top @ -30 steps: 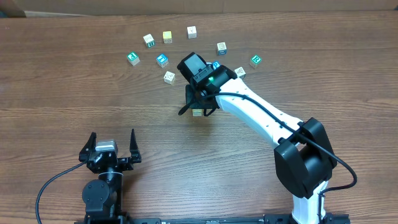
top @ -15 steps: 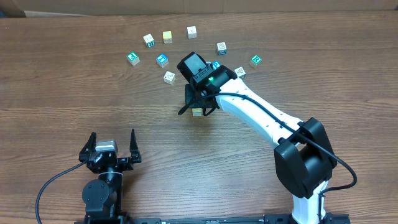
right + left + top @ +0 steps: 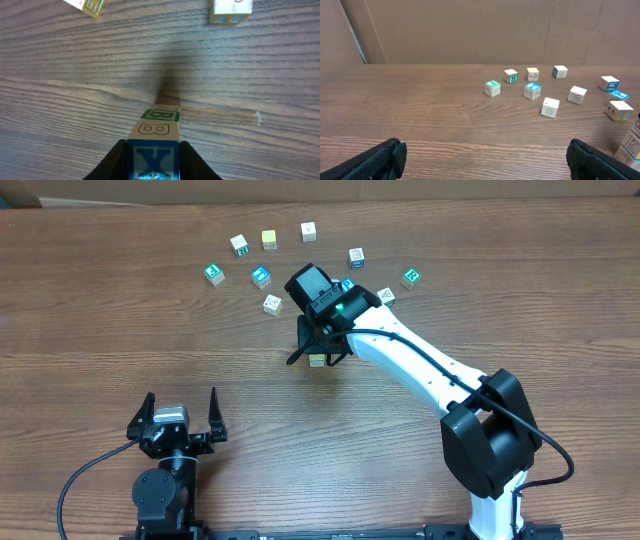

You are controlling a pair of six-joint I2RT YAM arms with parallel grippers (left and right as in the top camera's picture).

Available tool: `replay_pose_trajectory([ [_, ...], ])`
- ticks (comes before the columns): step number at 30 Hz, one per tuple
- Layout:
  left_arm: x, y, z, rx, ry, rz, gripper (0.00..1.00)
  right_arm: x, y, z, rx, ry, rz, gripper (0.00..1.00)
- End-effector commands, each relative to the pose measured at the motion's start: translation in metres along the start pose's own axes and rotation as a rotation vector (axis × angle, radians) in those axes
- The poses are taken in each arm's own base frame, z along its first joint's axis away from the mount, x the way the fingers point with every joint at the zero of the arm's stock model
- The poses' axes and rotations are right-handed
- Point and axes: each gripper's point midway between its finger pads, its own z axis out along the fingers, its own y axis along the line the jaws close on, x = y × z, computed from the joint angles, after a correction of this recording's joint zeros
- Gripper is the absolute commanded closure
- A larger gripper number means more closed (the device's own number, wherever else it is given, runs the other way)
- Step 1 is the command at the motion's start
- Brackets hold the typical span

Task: Form a tower
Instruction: 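Lower the X block onto the stack and open the right gripper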

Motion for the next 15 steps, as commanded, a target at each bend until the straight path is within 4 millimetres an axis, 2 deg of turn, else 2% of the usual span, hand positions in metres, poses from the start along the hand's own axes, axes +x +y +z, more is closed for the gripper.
replay_pose_trajectory([
  [1, -0.0022, 0.0048, -0.0012, -0.023, -0.003, 0.017, 0.0, 0.0011, 0.0029, -0.0056, -0.013, -0.006, -0.003, 0.69],
  [11, -0.0022, 0.0048, -0.0012, -0.023, -0.003, 0.017, 0.0, 0.0009, 0.003, -0.0056, -0.014, -0.006, -0.003, 0.54],
  [15, -0.0022, 0.0048, -0.0012, -0.023, -0.003, 0.017, 0.01, 0.0009, 0.003, -0.0056, -0.014, -0.006, -0.003, 0.53],
])
